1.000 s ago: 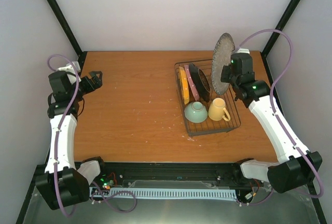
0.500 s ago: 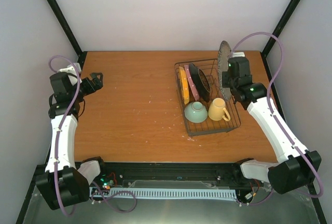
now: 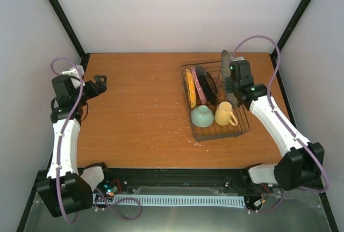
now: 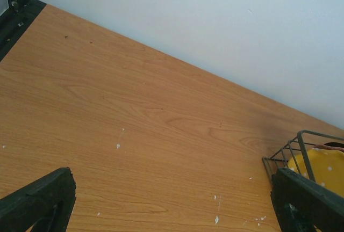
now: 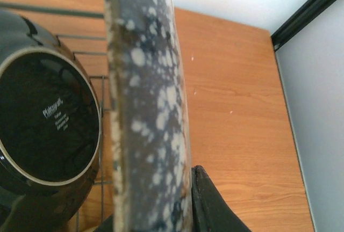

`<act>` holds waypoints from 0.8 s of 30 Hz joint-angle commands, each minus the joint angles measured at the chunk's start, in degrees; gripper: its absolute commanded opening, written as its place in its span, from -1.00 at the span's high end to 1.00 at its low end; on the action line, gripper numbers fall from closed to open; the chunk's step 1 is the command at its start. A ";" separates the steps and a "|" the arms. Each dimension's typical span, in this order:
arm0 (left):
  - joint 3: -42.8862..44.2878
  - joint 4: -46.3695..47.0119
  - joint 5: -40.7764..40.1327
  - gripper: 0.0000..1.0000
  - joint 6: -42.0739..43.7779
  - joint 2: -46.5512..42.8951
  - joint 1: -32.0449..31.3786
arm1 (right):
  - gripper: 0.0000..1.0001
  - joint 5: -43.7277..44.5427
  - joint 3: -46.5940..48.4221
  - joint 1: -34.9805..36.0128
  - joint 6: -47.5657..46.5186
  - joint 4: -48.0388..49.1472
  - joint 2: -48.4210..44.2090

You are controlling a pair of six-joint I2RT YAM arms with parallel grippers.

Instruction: Load the mixed dishes into the dish rack

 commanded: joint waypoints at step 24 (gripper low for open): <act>-0.09 1.49 1.65 -0.99 -0.10 -0.41 -0.15 | -0.35 4.98 4.10 0.10 5.94 5.88 1.02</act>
